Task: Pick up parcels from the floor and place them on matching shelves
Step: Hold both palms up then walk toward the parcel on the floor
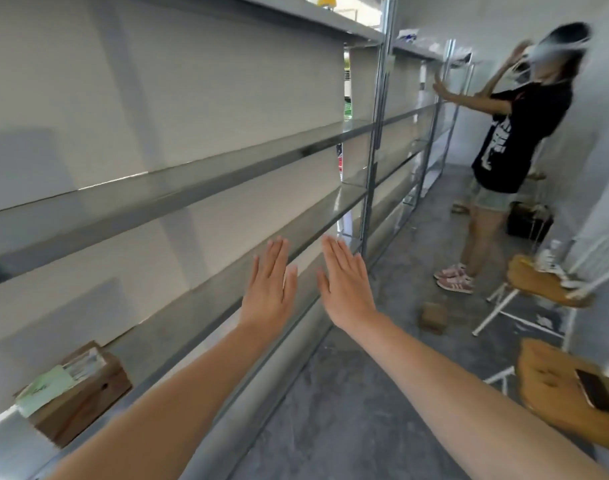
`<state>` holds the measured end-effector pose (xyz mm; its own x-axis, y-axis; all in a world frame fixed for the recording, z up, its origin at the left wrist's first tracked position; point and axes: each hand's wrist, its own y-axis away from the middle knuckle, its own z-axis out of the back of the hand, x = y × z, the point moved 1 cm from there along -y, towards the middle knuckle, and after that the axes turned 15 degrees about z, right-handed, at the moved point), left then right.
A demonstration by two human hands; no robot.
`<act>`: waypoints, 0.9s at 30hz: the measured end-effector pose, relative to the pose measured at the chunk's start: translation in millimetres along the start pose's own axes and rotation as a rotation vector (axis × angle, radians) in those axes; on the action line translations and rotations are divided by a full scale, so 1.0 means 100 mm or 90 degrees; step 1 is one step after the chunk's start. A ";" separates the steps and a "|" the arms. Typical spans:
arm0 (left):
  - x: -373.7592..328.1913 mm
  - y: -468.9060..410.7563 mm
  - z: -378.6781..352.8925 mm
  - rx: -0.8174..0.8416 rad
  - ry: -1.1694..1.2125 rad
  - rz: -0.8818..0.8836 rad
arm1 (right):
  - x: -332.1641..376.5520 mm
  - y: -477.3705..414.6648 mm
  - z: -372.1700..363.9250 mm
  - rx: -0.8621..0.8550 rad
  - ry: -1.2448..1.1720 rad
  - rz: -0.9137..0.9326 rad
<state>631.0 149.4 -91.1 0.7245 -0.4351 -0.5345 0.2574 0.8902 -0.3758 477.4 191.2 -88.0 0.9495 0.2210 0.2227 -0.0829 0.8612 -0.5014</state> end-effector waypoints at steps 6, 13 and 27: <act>-0.73 -0.22 -0.60 0.042 -0.039 -0.066 | -0.82 0.21 0.34 -0.027 0.083 -0.067; -1.67 -0.67 -1.35 0.066 -0.112 -0.163 | -1.85 0.35 0.73 -0.048 0.068 -0.069; -3.26 -0.84 -2.91 0.116 -0.027 -0.274 | -3.91 1.20 1.60 -0.092 0.170 -0.282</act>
<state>187.1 177.4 -106.2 0.5521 -0.7671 -0.3265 0.6456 0.6412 -0.4149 47.6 281.1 -101.6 0.9298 -0.2892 0.2277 0.3673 0.7697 -0.5221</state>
